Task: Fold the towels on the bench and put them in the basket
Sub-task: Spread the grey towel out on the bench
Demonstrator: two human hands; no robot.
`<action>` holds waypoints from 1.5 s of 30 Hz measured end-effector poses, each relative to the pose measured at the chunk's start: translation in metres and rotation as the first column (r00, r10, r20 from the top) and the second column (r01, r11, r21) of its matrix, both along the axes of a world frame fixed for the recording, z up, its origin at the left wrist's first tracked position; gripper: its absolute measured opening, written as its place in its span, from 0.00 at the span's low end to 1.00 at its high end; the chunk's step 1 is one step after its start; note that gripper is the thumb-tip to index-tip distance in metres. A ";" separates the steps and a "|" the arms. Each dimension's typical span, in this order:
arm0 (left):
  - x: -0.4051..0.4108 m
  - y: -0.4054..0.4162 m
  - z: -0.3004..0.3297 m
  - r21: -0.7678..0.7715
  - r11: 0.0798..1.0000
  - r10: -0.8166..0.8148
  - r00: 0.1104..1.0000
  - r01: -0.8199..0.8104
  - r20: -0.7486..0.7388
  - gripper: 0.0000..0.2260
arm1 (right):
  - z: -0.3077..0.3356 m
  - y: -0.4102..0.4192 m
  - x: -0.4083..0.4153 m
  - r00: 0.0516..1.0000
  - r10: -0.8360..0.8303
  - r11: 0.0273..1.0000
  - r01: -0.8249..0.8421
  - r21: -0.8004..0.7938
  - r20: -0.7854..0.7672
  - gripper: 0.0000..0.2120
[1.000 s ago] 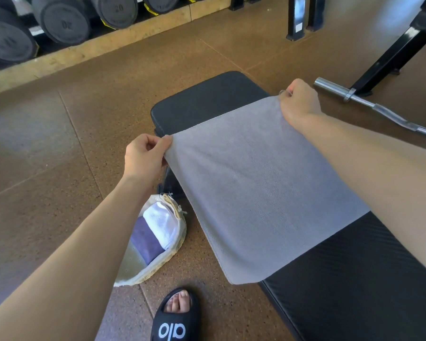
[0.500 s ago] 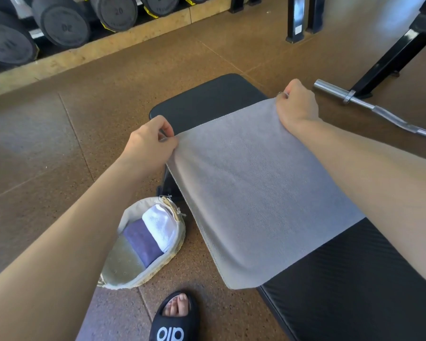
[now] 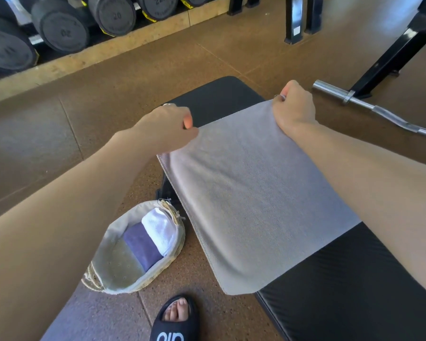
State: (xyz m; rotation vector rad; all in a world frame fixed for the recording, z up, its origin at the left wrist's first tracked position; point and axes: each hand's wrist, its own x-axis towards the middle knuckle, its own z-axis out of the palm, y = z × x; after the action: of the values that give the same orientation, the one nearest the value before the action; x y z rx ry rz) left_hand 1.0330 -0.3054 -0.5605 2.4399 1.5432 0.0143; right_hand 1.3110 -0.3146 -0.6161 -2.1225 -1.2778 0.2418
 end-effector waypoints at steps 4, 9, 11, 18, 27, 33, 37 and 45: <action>0.035 0.012 -0.002 0.020 0.993 -0.119 0.992 0.120 -0.036 0.08 | 0.000 -0.002 0.001 1.000 0.015 1.000 -0.015 0.023 -0.002 0.06; 0.055 0.015 -0.006 -0.004 0.995 -0.097 0.994 0.097 -0.052 0.10 | 0.000 -0.004 0.002 1.000 0.013 0.999 -0.013 0.033 -0.008 0.06; 0.054 0.017 -0.006 -0.016 0.996 -0.085 0.996 0.085 -0.035 0.09 | 0.000 -0.003 0.001 1.000 0.012 0.999 -0.011 0.032 -0.008 0.07; 0.045 0.025 -0.012 -0.115 0.993 0.024 0.993 -0.010 0.120 0.05 | -0.002 -0.003 0.002 1.000 0.008 1.000 -0.008 0.016 0.000 0.06; 0.045 0.025 -0.022 -0.044 0.997 0.068 0.990 -0.063 0.121 0.07 | -0.002 -0.001 0.007 0.996 -0.022 0.998 0.017 -0.059 -0.085 0.10; 0.027 0.016 -0.040 0.224 0.974 -0.042 0.999 0.040 0.006 0.07 | 0.000 -0.005 0.002 1.000 0.008 1.000 -0.008 -0.026 -0.021 0.11; 0.009 0.010 -0.041 0.354 0.919 -0.154 0.985 0.172 -0.081 0.08 | 0.001 -0.006 -0.001 0.998 0.026 1.000 -0.026 -0.005 0.052 0.09; 0.005 0.012 -0.033 0.269 0.931 -0.246 0.969 0.245 -0.030 0.06 | -0.002 -0.005 0.001 0.998 0.014 1.000 -0.014 0.003 0.064 0.10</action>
State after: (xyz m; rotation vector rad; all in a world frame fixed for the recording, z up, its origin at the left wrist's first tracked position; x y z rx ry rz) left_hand 1.0376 -0.2937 -0.5940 2.8294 1.2947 0.1967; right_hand 1.3116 -0.3194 -0.6183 -2.1344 -1.3286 0.1789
